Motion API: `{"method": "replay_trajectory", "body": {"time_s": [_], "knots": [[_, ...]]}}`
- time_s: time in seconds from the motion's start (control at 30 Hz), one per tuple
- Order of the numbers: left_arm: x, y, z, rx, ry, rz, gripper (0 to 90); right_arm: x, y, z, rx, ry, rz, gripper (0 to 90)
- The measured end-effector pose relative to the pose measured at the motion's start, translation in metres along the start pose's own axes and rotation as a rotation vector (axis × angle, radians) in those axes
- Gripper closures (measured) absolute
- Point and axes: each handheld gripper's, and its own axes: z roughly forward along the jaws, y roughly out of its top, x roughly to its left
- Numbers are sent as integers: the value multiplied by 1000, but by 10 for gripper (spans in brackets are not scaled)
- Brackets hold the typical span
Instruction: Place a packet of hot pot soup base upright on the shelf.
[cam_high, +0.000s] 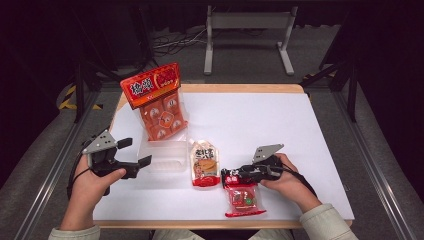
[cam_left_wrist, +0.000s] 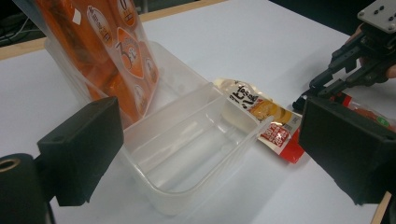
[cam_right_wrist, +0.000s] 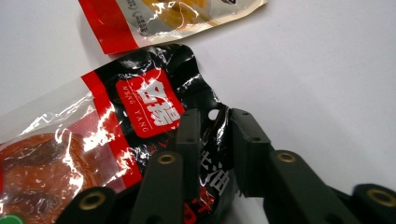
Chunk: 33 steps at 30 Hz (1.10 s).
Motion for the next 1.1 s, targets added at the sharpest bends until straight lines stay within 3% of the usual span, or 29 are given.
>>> {"method": "replay_trajectory", "body": {"time_s": [0.17, 0.27, 0.5, 1.1], "knots": [[0, 1, 1, 3, -7, -6, 76, 0, 0, -1, 11, 13, 12, 848], [1, 1, 2, 0, -5, 3, 76, -1, 0, -2, 9, 24, 48, 871], [3, 2, 4, -7, -11, -6, 77, -1, 4, -15, -55, 41, 112, 885], [3, 5, 8, -3, -23, 3, 78, 13, 27, -72, -231, 33, 91, 896]]}}
